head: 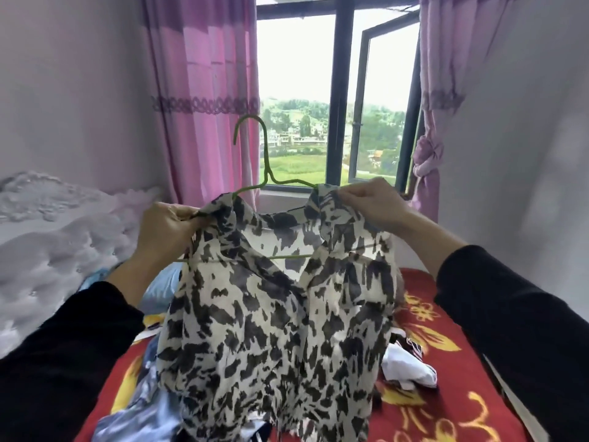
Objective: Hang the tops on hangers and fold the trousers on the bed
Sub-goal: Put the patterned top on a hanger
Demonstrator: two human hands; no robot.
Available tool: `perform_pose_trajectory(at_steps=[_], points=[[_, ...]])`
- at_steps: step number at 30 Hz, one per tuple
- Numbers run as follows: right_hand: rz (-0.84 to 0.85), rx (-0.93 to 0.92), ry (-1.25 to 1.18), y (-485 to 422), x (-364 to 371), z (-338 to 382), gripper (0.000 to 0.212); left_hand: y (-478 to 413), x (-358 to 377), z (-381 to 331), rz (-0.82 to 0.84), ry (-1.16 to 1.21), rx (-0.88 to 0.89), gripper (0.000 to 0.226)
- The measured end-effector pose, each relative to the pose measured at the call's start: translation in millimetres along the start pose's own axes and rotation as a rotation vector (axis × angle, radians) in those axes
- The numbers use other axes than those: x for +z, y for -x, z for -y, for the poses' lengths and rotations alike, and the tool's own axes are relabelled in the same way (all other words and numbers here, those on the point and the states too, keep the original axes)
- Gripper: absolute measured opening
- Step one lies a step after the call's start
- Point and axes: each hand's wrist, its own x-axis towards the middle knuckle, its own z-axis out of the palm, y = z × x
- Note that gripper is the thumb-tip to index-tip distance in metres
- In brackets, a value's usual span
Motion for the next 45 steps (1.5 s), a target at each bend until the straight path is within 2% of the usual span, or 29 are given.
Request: perform_pose_trajectory(at_steps=[6,9,13,16,19,24,27,31,34,37,40,42,43,45], points=[[0.311,0.123,-0.298,4,-10,24,0.017,22,-25,-4,0.043,0.019,-0.006,0.022],[0.254,0.075,-0.241,6,7,37,0.017,26,-25,-8,0.001,-0.003,-0.021,0.023],[0.174,-0.116,-0.085,5,25,54,0.024,32,-22,-10,0.008,-0.009,-0.054,0.022],[0.211,-0.1,-0.167,2,24,63,0.027,32,-25,-9,0.027,-0.019,-0.067,0.019],[0.291,-0.15,-0.051,1,35,78,0.017,30,-20,-15,0.083,-0.019,-0.046,0.017],[0.318,-0.169,0.127,-9,27,84,0.032,19,-28,-19,0.223,-0.074,0.0,0.016],[0.338,-0.125,0.117,-13,11,71,0.033,13,-45,-12,0.187,0.013,-0.035,0.021],[0.328,-0.115,0.064,-21,13,69,0.034,8,-46,-3,0.108,0.138,-0.037,0.015],[0.318,-0.052,-0.043,-28,17,74,0.025,11,-36,2,-0.061,-0.053,0.076,0.022],[0.347,-0.069,-0.095,-34,23,77,0.022,19,-27,7,-0.066,-0.36,0.217,0.034],[0.357,-0.087,-0.106,-37,26,79,0.021,19,-33,16,-0.082,-0.381,0.094,0.039],[0.349,-0.088,-0.12,-39,23,79,0.024,19,-40,22,-0.105,-0.177,-0.124,0.045],[0.348,-0.085,-0.142,-39,22,79,0.025,20,-43,25,-0.079,-0.062,-0.235,0.043],[0.356,-0.088,-0.17,-37,23,81,0.026,25,-44,34,0.041,0.029,-0.286,0.022]])
